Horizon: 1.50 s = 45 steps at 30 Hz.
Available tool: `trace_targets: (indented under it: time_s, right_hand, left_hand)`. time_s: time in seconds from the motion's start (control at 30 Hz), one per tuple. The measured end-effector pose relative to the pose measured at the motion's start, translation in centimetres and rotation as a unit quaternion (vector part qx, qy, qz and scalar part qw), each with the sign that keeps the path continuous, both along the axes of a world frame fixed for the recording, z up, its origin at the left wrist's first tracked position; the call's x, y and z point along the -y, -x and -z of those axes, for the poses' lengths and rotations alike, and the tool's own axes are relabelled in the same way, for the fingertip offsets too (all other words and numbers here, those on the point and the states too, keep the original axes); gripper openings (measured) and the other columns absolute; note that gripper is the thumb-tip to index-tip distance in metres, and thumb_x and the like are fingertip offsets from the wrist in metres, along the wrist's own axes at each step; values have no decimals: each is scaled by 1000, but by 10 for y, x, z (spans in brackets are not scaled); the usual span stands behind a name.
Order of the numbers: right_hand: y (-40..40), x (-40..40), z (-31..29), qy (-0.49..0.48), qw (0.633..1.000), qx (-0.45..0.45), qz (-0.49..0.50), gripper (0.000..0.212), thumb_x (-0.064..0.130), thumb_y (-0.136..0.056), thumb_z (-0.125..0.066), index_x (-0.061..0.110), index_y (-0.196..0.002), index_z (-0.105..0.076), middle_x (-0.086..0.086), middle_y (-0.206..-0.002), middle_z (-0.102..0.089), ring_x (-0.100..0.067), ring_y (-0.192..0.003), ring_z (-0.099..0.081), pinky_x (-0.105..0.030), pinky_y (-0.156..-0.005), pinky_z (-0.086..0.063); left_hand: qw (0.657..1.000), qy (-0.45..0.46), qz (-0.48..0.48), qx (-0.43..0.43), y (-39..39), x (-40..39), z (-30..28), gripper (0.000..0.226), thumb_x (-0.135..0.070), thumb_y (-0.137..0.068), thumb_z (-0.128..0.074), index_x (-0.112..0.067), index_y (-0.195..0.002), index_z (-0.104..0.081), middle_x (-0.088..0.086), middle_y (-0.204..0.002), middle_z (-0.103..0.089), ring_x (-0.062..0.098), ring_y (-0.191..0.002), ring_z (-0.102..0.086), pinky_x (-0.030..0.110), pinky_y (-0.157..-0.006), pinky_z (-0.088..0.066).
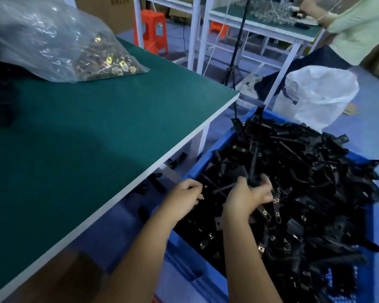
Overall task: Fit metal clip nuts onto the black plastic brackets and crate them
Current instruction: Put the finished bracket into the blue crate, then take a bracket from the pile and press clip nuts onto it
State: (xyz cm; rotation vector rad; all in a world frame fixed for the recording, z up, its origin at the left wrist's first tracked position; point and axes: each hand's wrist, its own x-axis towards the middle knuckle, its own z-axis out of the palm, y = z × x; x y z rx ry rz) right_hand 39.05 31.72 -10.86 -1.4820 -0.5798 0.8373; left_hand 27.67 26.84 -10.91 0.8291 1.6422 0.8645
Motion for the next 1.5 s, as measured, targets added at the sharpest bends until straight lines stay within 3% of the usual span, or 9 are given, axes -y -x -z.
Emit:
trace_targets:
  time_s: [0.1,0.2,0.33,0.53,0.73,0.9,1.03,1.27,1.5]
  right_hand:
    - [48,1,-52,-88,993,-1,-83,36,2,-89,-54,19,-120,-53,-1,-125,-45,5,-83,-56,-18,-79,-49]
    - [98,8,-108,-167,970,-17,-174,22,0,-88,-54,17,-99,-59,-3,-105,-62,-28,-96,-61,-38,-88,-50]
    - [160,25,-163,-259,924,-71,-272,18,-4,-86,-52,11,-85,-62,6,-81,-61,-23,-81,-58,-42,-81,-50]
    - [258,74,-165,-258,828,3,-498,23,-1,-86,-53,20,-79,-61,12,-74,-59,-3,-73,-54,-22,-74,-46]
    - [333,116,-128,-246,733,142,-618,20,14,-86,-49,30,-86,-60,9,-95,-60,-5,-84,-55,-27,-69,-43]
    - [369,114,-118,-314,700,306,-564,26,10,-87,-52,17,-109,-63,-1,-116,-54,-21,-110,-47,-36,-92,-41]
    - [385,112,-119,-361,744,353,-438,37,6,-79,-57,14,-114,-64,-7,-126,-51,-28,-117,-43,-36,-101,-26]
    - [389,90,-113,-115,852,289,-421,44,17,-84,-60,15,-126,-49,-6,-130,-47,-27,-112,-51,-38,-99,-28]
    - [379,87,-118,-157,914,16,-375,40,-4,-87,-54,12,-124,-52,-1,-120,-45,-10,-83,-52,-7,-65,-37]
  left_hand:
    - [996,-86,7,2,9,2,-45,22,-20,-98,-49,-32,-90,-66,-12,-84,-71,4,-74,-64,14,-64,-49]
    - [978,-161,-68,111,25,8,-94,25,-12,-100,-44,-19,-98,-69,-1,-83,-71,13,-69,-63,23,-63,-49]
    - [939,-216,-180,197,66,30,-138,26,-9,-103,-39,-1,-116,-59,19,-102,-61,30,-92,-57,48,-86,-49]
    - [928,-245,-280,-27,171,94,-146,31,-4,-98,-39,-17,-73,-55,-10,-49,-56,7,-48,-51,15,-46,-39]
    - [872,-197,-425,-145,242,157,-122,29,-7,-96,-44,-20,-86,-67,-9,-67,-70,10,-67,-64,21,-60,-51]
    - [850,-239,-452,-126,257,165,-111,26,-6,-97,-43,-14,-91,-68,-8,-64,-64,3,-56,-56,17,-47,-46]
    - [850,-243,-449,-130,269,157,-111,26,-6,-97,-43,-13,-93,-68,-6,-64,-65,2,-53,-56,19,-46,-46]
    - [834,-251,-476,-123,283,148,-108,29,-5,-99,-43,-17,-87,-66,0,-68,-63,0,-46,-53,18,-45,-45]
    - [809,-291,-510,-1,286,155,-113,29,-3,-101,-44,-11,-88,-68,-2,-58,-65,7,-49,-58,21,-48,-51]
